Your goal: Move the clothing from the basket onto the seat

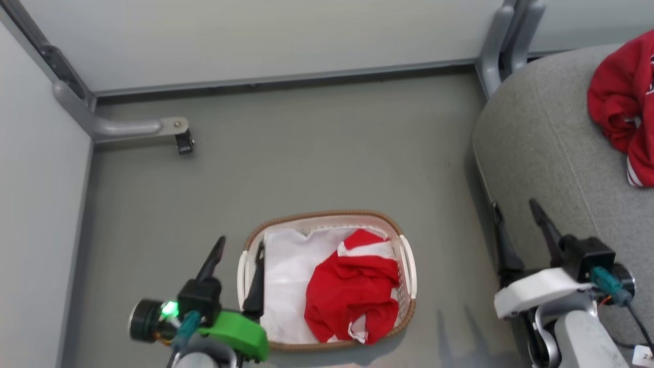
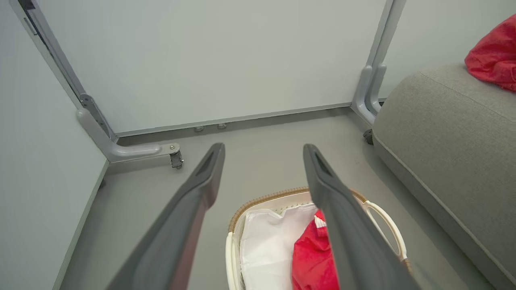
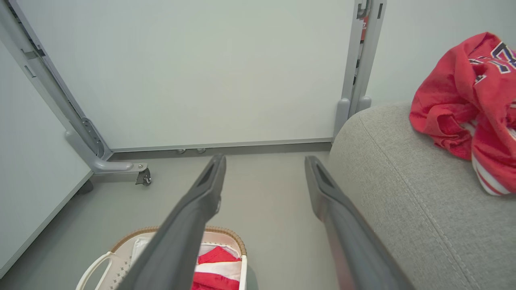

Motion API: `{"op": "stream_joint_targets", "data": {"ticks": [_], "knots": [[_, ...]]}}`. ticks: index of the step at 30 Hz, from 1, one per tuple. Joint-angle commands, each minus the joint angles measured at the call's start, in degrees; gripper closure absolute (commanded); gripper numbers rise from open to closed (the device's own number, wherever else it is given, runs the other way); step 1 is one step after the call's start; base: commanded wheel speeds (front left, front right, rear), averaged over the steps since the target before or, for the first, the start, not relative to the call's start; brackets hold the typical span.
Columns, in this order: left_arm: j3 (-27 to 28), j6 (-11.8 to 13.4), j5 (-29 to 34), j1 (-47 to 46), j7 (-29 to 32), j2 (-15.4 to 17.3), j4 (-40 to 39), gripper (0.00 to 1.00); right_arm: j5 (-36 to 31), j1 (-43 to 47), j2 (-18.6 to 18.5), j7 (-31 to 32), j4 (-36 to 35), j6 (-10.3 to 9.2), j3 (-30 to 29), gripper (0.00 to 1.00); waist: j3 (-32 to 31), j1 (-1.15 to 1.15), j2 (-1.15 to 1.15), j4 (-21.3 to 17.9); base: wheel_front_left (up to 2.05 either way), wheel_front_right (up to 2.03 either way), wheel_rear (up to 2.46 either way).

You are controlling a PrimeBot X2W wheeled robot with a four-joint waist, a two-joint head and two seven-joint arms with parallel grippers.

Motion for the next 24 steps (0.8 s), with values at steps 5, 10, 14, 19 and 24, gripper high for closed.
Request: {"op": "stream_joint_targets", "data": {"ticks": [5,10,14,19,24], "knots": [[-6.5,-1.7,3.4,-8.4,0.5,0.1,6.9,0.00,-1.1,-4.7,-0.2,-0.3,-2.5,-0.06,-1.4,0.00,10.8,0.00,0.00,-4.8,0.00,0.00,0.00],[-13.6,-2.8,4.0,-15.5,2.5,0.0,14.7,0.00,-0.3,-8.5,-0.2,-0.3,-3.9,-0.06,-1.7,0.00,18.0,0.00,0.00,-8.4,0.00,0.00,0.00],[-18.2,-3.4,2.8,-20.3,3.9,0.1,20.4,0.00,1.1,-11.0,-0.2,-0.3,-5.0,-0.06,-0.3,0.00,22.9,0.00,0.00,-11.5,0.00,0.00,0.00],[-20.9,-3.8,1.0,-24.3,6.0,0.1,27.5,0.00,3.3,-13.2,-0.1,-0.3,-5.9,-0.06,2.3,0.00,27.7,0.00,0.00,-15.5,0.00,0.00,0.00],[-21.6,-4.0,0.9,-26.9,7.0,0.3,33.8,0.00,5.1,-14.1,-0.1,-0.3,-6.7,-0.06,4.3,0.00,31.1,0.00,0.00,-17.9,0.00,0.00,0.00]]}}
